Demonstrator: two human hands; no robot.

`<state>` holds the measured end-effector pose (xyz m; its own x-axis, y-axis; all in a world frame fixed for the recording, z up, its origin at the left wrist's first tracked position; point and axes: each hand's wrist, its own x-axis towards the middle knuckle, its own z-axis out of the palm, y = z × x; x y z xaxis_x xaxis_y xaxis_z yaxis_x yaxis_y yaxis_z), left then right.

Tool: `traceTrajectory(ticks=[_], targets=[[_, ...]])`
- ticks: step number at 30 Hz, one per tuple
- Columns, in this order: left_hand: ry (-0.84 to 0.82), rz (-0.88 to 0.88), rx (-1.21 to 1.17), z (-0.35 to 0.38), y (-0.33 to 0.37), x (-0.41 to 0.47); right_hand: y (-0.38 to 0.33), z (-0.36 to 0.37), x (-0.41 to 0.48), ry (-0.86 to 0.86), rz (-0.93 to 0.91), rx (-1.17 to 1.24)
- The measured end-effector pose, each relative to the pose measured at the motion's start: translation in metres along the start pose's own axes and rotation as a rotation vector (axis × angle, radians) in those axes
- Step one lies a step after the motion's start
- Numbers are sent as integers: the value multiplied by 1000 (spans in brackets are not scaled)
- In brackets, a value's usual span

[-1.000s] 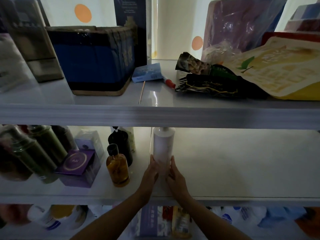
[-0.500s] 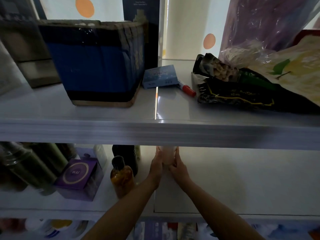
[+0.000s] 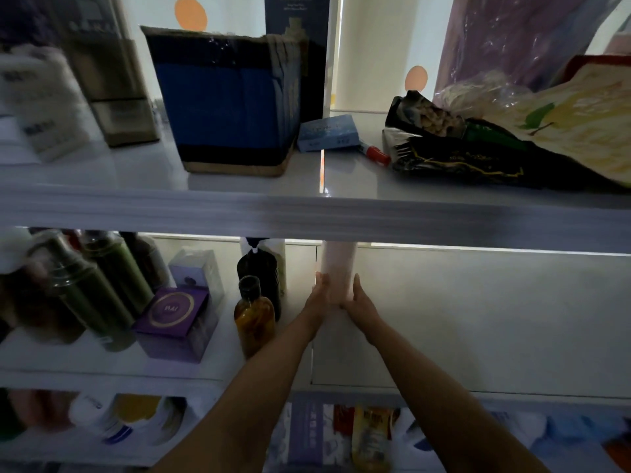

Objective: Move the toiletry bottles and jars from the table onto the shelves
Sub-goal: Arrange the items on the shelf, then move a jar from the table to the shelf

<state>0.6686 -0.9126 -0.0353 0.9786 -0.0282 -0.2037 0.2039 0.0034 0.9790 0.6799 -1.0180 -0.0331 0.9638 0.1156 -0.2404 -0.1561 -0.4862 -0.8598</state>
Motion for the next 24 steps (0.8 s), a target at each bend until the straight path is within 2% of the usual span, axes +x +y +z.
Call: traceTrajectory(ticks=[6, 9, 11, 15, 17, 19, 22, 24], targets=[[-27, 92, 146, 6, -10, -52, 24, 2, -41, -1, 15, -116], [-13, 73, 372, 6, -35, -66, 37, 9, -66, -12, -72, -278], [-74, 78, 535, 3, -32, -90, 62, 16, -65, -98, -107, -413], [-106, 81, 887, -4, -48, -115, 58, 20, -114, -169, -277, -733], [-151, 144, 1064, -11, -52, -126, 56, 28, -130, -166, -321, -769], [-184, 257, 1103, -25, -55, -140, 49, 41, -141, -199, -376, -792], [-240, 258, 1132, -58, -61, -161, 38, 66, -156, -214, -414, -780], [-198, 251, 1178, -88, -64, -182, 33, 89, -165, -227, -421, -796]])
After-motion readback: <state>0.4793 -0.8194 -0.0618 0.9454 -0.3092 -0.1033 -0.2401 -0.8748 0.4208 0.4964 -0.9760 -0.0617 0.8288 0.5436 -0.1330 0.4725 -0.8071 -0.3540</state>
